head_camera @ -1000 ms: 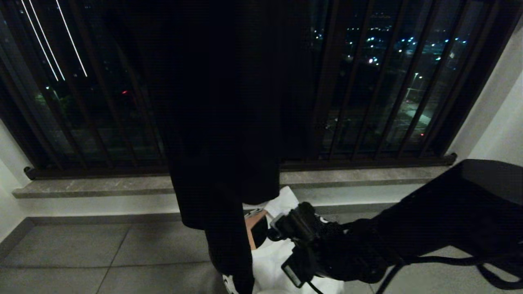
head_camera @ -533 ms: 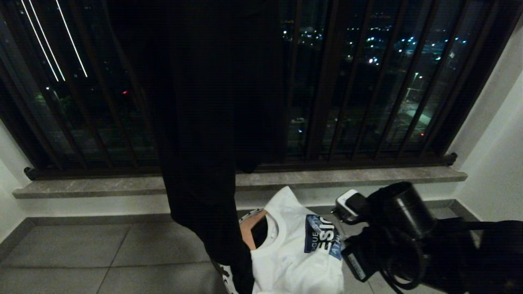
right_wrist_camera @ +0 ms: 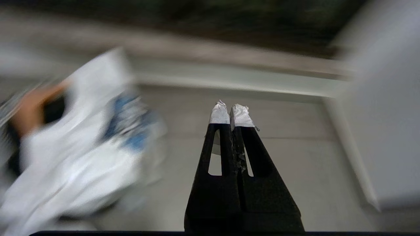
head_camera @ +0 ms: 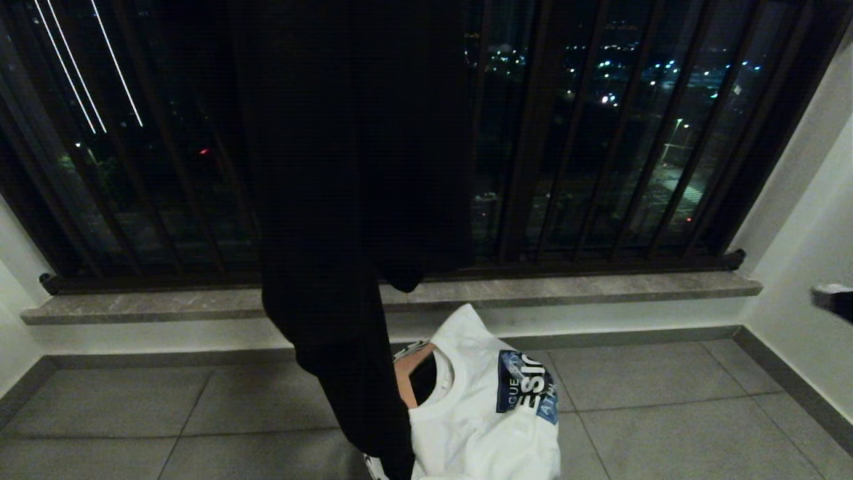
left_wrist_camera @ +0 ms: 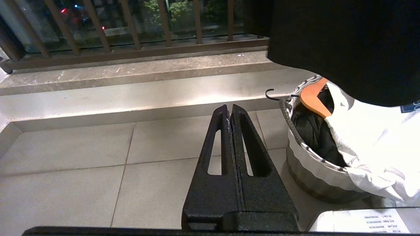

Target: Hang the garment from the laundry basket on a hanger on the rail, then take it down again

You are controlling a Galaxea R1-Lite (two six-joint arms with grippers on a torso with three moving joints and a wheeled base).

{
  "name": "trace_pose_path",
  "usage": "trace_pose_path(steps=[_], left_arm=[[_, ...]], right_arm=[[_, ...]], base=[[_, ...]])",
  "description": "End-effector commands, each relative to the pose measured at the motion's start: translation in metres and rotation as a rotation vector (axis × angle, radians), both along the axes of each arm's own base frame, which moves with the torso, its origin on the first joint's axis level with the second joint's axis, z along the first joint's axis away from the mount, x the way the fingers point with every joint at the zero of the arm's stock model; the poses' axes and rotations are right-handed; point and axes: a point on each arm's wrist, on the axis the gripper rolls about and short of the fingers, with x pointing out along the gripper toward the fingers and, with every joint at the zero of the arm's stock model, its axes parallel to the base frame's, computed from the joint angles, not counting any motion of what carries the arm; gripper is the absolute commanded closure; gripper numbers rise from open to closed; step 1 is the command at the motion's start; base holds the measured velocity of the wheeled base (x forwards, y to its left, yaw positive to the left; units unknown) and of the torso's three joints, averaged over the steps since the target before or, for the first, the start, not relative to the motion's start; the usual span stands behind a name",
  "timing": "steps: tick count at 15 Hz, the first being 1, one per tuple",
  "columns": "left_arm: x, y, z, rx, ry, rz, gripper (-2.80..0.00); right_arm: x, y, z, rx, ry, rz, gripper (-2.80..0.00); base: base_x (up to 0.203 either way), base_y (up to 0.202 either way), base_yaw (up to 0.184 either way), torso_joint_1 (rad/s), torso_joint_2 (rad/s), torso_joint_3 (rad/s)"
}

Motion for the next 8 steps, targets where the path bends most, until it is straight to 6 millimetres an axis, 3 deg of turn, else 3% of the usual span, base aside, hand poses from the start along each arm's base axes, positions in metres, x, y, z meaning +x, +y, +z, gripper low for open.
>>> trace_pose_path(steps=[1, 4, 8], left_arm=[[0.0, 0.0, -0.001, 0.0, 0.002, -0.001, 0.0], [0.0, 0.0, -0.001, 0.0, 0.002, -0.001, 0.0], [0.0, 0.0, -0.001, 0.0, 0.002, 0.0, 0.0]], right_arm=[[-0.065, -0.031, 0.026, 0.046, -0.196, -0.195, 0.0], [-0.114, -0.044, 0.02, 0.036, -0.276, -0.447, 0.0], [-0.159, -0.044, 0.001, 0.027, -0.352, -0.606, 0.0]], base=[[0.0, 0.0, 0.0, 0.0, 0.0, 0.0], [0.0, 0.0, 0.0, 0.0, 0.0, 0.0], [0.0, 0.0, 0.0, 0.0, 0.0, 0.0]])
